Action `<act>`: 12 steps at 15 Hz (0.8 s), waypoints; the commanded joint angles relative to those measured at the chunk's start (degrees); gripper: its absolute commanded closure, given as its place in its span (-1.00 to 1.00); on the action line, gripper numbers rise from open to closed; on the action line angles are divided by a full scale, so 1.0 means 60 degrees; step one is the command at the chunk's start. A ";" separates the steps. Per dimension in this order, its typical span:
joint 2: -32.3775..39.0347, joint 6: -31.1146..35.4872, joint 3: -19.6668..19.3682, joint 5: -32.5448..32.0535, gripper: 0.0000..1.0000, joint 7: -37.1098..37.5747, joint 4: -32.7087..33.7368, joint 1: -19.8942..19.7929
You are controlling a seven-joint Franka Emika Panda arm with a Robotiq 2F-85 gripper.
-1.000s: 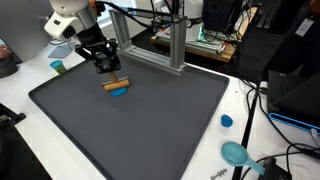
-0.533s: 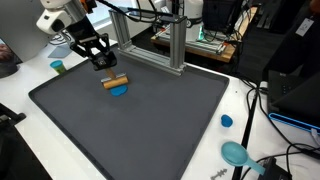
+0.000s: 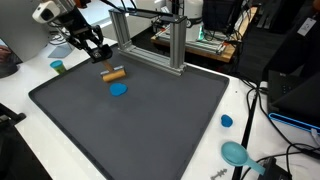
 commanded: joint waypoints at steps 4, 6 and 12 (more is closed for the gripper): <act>-0.2106 0.0022 -0.0021 0.1531 0.57 -0.0184 -0.1378 -0.0177; -0.2984 0.0401 -0.0117 0.1502 0.57 0.0040 -0.2226 -0.0032; -0.5320 0.1577 -0.0333 0.1371 0.57 0.0709 -0.4897 0.0544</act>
